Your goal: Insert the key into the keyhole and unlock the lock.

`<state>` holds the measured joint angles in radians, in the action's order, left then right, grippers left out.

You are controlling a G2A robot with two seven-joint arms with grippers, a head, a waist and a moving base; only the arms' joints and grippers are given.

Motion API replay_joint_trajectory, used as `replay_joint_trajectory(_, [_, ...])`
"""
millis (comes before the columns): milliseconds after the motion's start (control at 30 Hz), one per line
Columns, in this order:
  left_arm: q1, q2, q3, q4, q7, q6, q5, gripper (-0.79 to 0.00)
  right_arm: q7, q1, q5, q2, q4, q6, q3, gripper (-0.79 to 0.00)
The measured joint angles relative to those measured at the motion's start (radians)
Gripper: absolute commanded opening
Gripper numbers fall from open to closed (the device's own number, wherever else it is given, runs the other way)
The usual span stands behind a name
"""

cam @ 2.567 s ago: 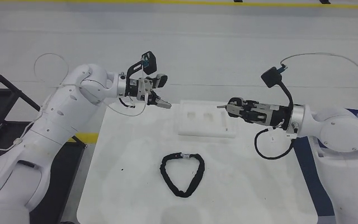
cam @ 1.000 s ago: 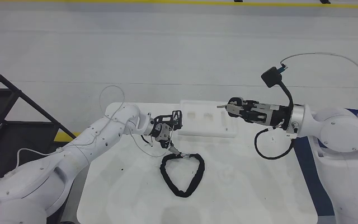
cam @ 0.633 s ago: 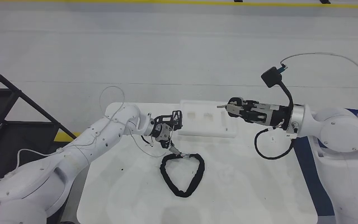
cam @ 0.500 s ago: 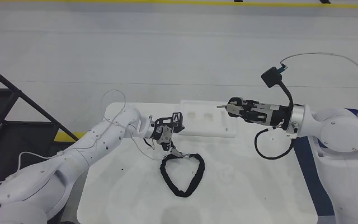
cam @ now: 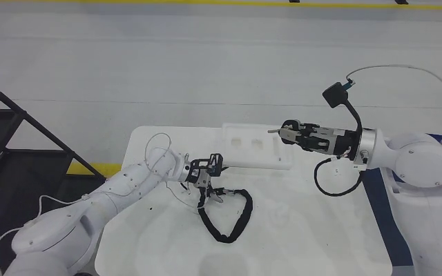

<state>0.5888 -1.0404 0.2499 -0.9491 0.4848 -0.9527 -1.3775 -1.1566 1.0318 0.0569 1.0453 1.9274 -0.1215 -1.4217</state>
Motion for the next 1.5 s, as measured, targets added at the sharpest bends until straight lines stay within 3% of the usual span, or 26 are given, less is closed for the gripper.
replay_joint_trajectory(400, [-0.002, -0.110, -0.052, 0.173, 0.112, 0.035, -0.159, 0.000, 0.000, 0.000, 0.000, 0.000, 0.000, 0.000, 0.000, -0.785])
replay_joint_trajectory(567, [-0.002, -0.143, -0.061, 0.227, 0.152, 0.033, -0.188, 0.000, 0.000, 0.000, 0.000, 0.000, 0.000, 0.000, 0.000, -0.785])
replay_joint_trajectory(800, [-0.002, -0.177, -0.070, 0.291, 0.213, 0.038, -0.230, -0.345, 0.000, 0.000, 0.000, 0.000, 0.000, 0.000, 0.000, -0.785])
replay_joint_trajectory(967, [-0.002, -0.197, -0.073, 0.327, 0.228, 0.041, -0.251, -0.397, 0.000, 0.000, 0.000, 0.000, 0.000, 0.000, 0.000, -0.785])
replay_joint_trajectory(1133, [-0.002, -0.217, -0.075, 0.357, 0.224, 0.050, -0.269, -0.554, 0.000, 0.000, 0.000, 0.000, 0.000, 0.000, 0.000, -0.785])
replay_joint_trajectory(1233, [-0.001, -0.226, -0.071, 0.380, 0.225, 0.054, -0.270, -0.582, 0.000, 0.000, 0.000, 0.000, 0.000, 0.000, 0.000, -0.785])
replay_joint_trajectory(1267, [-0.001, -0.228, -0.070, 0.386, 0.227, 0.054, -0.270, -0.622, 0.000, 0.000, 0.000, 0.000, 0.000, 0.000, 0.000, -0.785])
replay_joint_trajectory(1333, [0.000, -0.234, -0.069, 0.399, 0.230, 0.053, -0.272, -0.785, 0.000, 0.000, 0.000, 0.000, 0.000, 0.000, 0.000, -0.785])
replay_joint_trajectory(1500, [-0.001, -0.244, -0.061, 0.422, 0.249, 0.046, -0.267, -0.785, 0.000, 0.000, 0.000, 0.000, 0.000, 0.000, 0.000, -0.785])
